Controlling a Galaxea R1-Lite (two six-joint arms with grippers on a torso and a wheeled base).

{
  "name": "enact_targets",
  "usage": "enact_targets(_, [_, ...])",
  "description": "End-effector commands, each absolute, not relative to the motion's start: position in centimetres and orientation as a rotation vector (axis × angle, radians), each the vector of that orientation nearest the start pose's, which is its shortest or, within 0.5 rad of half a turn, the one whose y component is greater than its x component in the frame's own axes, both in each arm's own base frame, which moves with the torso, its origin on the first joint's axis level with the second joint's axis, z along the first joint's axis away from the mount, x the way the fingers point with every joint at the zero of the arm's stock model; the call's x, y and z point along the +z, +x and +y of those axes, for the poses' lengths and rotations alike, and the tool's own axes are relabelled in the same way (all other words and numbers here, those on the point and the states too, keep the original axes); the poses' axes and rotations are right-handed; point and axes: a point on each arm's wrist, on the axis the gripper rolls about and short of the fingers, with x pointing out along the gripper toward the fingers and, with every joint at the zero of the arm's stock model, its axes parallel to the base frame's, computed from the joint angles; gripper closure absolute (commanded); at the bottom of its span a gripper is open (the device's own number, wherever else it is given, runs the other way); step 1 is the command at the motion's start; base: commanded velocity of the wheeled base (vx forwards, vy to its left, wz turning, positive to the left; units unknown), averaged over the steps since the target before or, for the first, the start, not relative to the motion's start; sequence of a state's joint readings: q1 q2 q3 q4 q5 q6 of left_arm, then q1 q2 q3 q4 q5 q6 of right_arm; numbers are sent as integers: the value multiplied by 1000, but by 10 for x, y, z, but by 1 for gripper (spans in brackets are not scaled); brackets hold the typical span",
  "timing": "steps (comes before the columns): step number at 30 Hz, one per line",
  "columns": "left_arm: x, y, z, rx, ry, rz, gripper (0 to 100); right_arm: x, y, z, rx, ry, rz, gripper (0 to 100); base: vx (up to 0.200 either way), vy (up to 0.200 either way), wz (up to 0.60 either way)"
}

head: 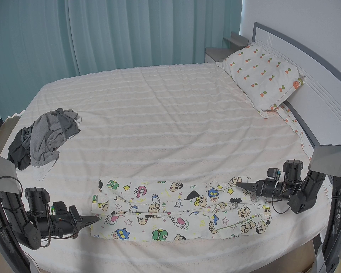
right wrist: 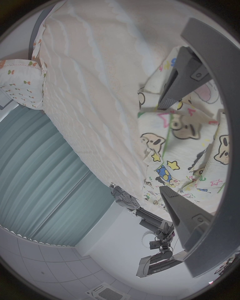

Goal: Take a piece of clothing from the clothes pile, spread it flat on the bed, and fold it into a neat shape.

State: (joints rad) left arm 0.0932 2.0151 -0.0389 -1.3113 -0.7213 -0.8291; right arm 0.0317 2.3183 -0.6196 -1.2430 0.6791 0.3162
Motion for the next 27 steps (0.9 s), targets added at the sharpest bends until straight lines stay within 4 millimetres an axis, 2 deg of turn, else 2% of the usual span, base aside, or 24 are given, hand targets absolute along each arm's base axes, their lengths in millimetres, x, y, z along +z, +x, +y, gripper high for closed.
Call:
enact_targets(1, [20, 206, 4, -315, -1044, 853, 100, -8, 344, 23, 618, 449, 552, 0, 0, 0, 0])
enact_targets(9, [20, 206, 4, -318, -1041, 852, 100, -12, 345, 23, 619, 452, 562, 0, 0, 0, 0])
enact_targets(10, [20, 206, 4, -318, -1041, 852, 100, -12, 345, 23, 619, 452, 562, 100, 0, 0, 0])
enact_targets(18, [20, 206, 4, -319, -1041, 853, 100, -11, 342, 25, 625, 451, 563, 100, 0, 0, 0])
enact_targets(27, [20, 206, 3, -323, -1032, 854, 100, -9, 329, 18, 628, 402, 459, 100, 0, 0, 0])
